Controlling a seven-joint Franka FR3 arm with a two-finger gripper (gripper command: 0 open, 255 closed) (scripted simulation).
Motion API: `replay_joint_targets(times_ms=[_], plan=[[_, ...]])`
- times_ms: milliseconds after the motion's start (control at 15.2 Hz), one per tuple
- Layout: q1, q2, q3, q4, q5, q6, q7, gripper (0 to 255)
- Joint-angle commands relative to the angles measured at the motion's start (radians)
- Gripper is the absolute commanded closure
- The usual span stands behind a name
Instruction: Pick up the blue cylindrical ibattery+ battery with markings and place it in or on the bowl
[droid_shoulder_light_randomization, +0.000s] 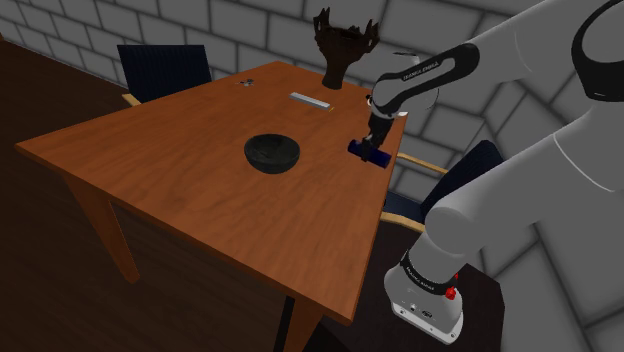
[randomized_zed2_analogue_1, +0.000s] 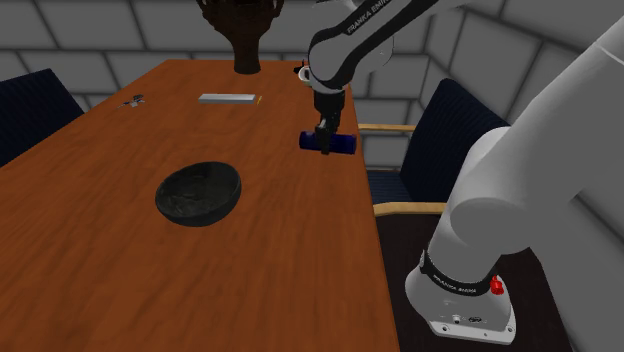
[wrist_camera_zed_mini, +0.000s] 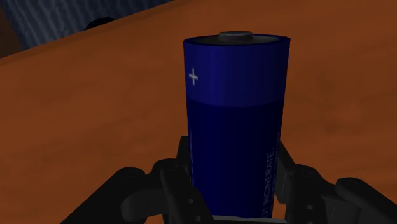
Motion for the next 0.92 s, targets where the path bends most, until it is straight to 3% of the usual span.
replay_joint_targets(times_ms=[0,858], plan=[[0.001,-0.016,0.005,0.018,0.001,-0.034,0.001,255],[0.000,-0.109,0.032,0.127,0.007,-0.236,0.003,255]])
